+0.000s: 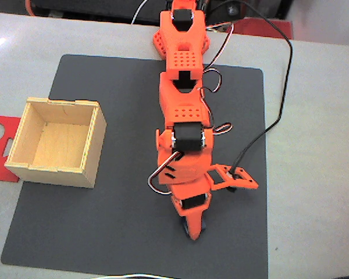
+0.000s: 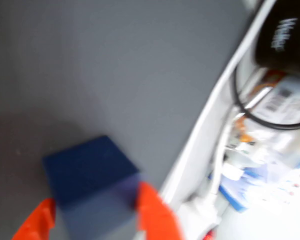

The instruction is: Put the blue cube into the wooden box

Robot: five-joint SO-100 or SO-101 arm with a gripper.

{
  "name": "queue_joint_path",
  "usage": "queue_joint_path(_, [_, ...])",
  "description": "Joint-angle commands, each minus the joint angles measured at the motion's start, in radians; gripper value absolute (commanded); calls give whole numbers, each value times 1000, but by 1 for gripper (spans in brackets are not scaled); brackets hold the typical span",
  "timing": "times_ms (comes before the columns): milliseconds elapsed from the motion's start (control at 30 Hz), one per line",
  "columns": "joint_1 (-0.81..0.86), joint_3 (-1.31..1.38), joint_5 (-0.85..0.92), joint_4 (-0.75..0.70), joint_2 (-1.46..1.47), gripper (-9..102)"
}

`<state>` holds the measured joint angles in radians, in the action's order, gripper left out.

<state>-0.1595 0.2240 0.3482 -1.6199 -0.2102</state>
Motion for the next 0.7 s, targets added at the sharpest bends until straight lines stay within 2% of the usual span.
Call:
queue_joint_path(0, [-17,11,3,2,-9,0])
queue_joint_path(233, [-26,11,-3,-35,-60,0])
queue_joint_path(433, [-28,9,14,-67,-311,0])
queue_joint_path(600, [-98,9,54,-183,-469,0])
queue_joint_path(667, [-94,5,41,-187,-531,0])
